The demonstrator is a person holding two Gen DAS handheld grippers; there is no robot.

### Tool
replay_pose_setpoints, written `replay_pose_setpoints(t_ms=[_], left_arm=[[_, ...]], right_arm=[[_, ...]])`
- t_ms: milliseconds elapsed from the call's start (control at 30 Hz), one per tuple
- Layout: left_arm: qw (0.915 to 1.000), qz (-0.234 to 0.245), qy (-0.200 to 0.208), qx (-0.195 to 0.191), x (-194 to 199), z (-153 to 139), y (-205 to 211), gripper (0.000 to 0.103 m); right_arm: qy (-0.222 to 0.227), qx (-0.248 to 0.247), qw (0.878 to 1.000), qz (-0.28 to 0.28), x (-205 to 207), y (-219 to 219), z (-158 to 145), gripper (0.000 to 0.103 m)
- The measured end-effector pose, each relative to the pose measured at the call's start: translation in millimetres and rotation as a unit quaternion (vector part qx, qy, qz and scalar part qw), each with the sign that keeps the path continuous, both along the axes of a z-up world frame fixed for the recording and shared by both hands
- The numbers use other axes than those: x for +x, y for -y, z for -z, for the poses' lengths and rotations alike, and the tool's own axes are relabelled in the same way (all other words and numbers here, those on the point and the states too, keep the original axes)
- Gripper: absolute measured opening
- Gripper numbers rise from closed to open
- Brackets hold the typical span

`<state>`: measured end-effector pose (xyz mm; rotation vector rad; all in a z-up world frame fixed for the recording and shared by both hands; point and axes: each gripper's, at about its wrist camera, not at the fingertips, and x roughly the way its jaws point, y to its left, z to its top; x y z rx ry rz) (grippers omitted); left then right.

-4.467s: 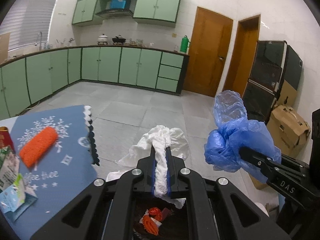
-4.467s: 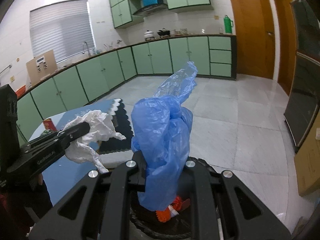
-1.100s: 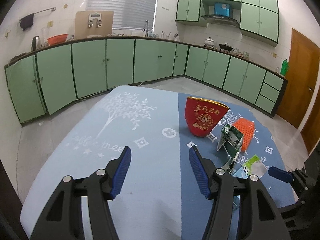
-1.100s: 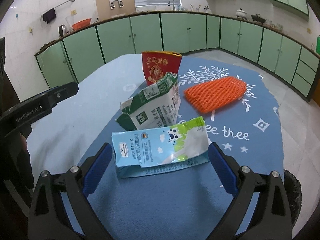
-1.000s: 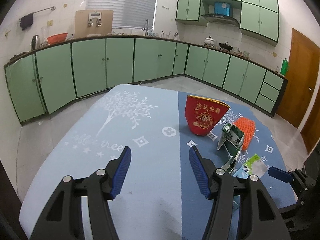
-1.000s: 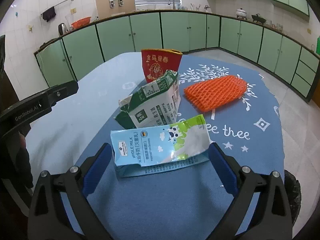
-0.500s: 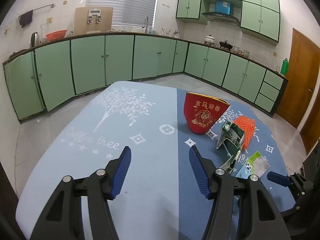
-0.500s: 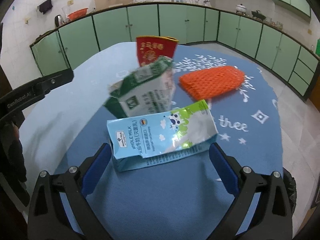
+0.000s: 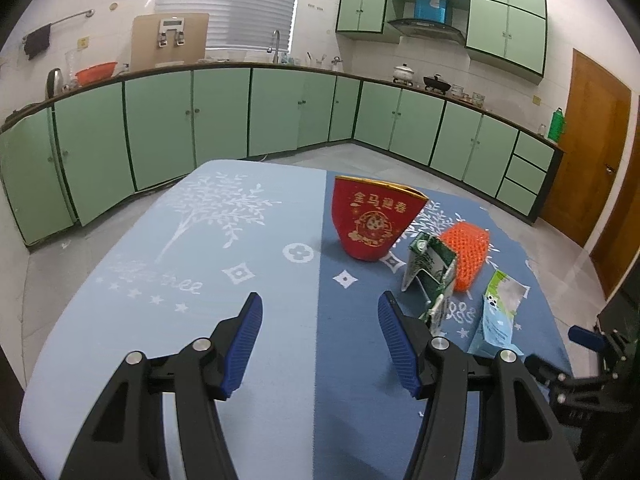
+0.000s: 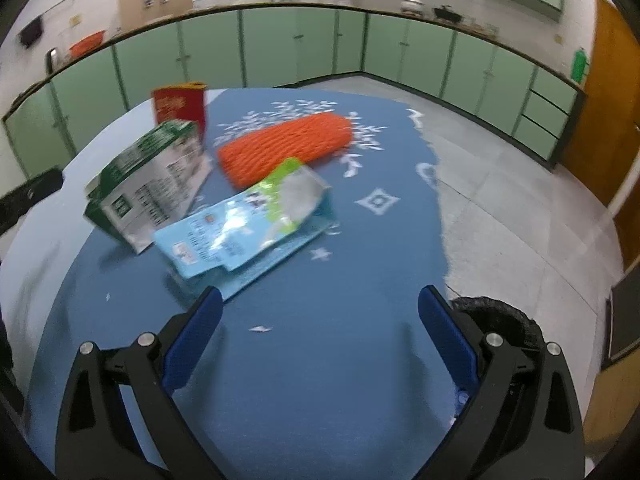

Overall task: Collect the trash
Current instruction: 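Reach both tools back toward the milk cartons on the table, then close the left tool on the green carton while the right tool grips the blue milk carton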

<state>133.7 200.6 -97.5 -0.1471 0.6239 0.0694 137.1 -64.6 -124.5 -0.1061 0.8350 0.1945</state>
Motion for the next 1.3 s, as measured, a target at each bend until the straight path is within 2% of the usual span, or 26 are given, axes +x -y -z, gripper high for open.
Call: replay_pose_setpoints(t_ms=[67,167,267,367,500,667,1000,1300], left_arm=[[1.0,0.001,-0.001,0.0,0,0,2,0.059],[1.0,0.001,0.001,-0.001,-1,-1,3,0.059],[1.0,-0.002,0.002,-0.001,-2,-1,0,0.059],[1.0,-0.005,0.002,-0.003,-3,-2,-3,0.059],[1.0,-0.006,0.0,-0.006,-1,0,-6,0.059],[1.0,-0.003,0.0,-0.009,1,1,-4,0.059],[0.9998,0.016,-0.004,-0.006,4,4,17,0.059],[0.9996,0.029,-0.005,-0.004,2,2,30,0.059]], right_arm=[[0.002,0.029,1.0,-0.001,-1,0,-5,0.095],[0.013,0.047,0.999,-0.018,-1,-13,-11,0.095],[0.021,0.044,0.998,-0.031,2,-35,-13,0.095],[0.023,0.012,0.999,-0.018,10,-55,-10,0.095],[0.015,-0.002,1.0,-0.004,20,-64,-3,0.095],[0.004,-0.008,1.0,0.001,18,-56,6,0.095],[-0.006,-0.005,0.999,0.032,3,-14,7,0.095],[-0.013,0.028,0.998,0.049,12,-9,13,0.095]])
